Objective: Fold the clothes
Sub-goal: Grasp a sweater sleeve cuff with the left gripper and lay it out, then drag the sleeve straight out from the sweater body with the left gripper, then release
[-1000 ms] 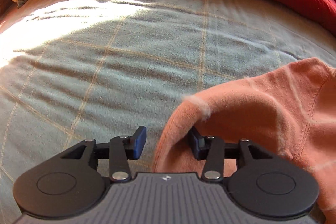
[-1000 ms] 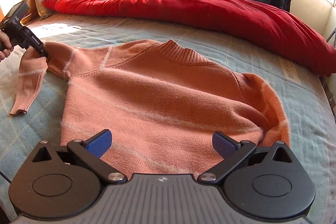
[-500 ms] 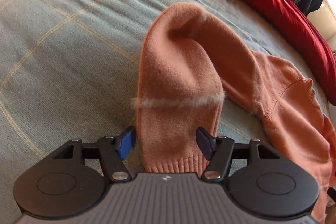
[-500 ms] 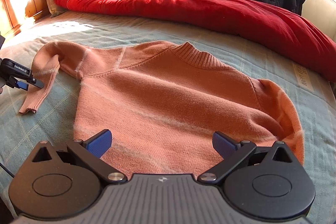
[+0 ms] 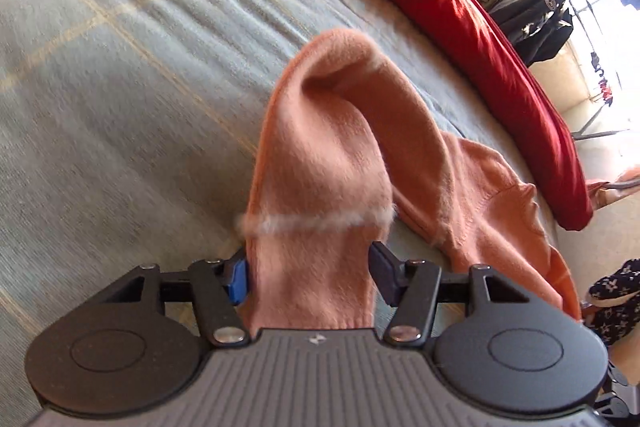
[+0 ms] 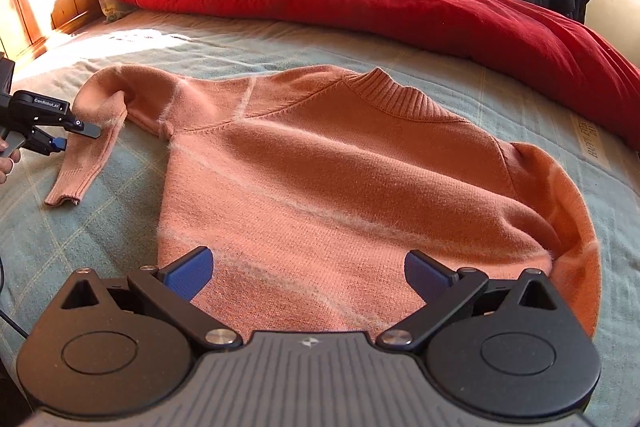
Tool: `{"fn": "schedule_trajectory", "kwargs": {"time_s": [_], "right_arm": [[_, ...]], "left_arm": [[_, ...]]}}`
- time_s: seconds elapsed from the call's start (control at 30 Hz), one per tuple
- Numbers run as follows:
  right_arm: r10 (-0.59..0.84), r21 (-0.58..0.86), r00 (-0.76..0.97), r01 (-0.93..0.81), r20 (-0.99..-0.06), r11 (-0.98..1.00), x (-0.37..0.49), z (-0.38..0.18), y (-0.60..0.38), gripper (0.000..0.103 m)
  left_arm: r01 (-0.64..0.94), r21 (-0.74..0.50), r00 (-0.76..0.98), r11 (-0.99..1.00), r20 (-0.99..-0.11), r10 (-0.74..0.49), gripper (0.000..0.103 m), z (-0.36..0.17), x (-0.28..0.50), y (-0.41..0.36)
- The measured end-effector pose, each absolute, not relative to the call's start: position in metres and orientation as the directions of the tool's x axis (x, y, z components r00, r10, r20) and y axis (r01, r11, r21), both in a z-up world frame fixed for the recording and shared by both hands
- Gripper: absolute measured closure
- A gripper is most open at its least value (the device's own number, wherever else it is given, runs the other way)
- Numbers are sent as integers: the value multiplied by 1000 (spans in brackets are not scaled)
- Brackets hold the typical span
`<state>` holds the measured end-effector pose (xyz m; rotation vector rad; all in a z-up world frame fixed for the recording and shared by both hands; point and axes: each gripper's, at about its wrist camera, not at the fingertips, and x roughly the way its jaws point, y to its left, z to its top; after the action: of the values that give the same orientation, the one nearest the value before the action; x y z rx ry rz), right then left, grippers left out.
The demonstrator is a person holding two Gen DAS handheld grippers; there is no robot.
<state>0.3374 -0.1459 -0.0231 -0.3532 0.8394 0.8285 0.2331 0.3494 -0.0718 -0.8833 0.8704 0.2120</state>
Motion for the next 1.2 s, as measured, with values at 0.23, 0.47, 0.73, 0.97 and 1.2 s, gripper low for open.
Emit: {"fn": "schedule_trajectory", "kwargs": {"time_s": [0.23,0.47,0.73,0.97,1.2], "right_arm": [[510,55,371,-766,-776,640,336,-26,-133,0],[490,6,379,-787,-785,618,334,-25,-118,0],[495,-29,403,-796,-770,604,339,-18,-107,0],[499,-39,401,-807,-768,589,337,-17,-98,0],[503,-35,407,-802,-763,596,339,-14,-94,0]], "left_arm": [[-510,-614,701,602,-702,-122,80,-89,227,352],[-543,-537,655,646,-752,-73,97,-81,232,350],[-522,-365,558,771,-830,-15,99,-48,246,362],[-503,-148,446,852,-889,109,99,-14,265,408],[-496,-11,351,868,-917,189,99,-1,280,447]]}}
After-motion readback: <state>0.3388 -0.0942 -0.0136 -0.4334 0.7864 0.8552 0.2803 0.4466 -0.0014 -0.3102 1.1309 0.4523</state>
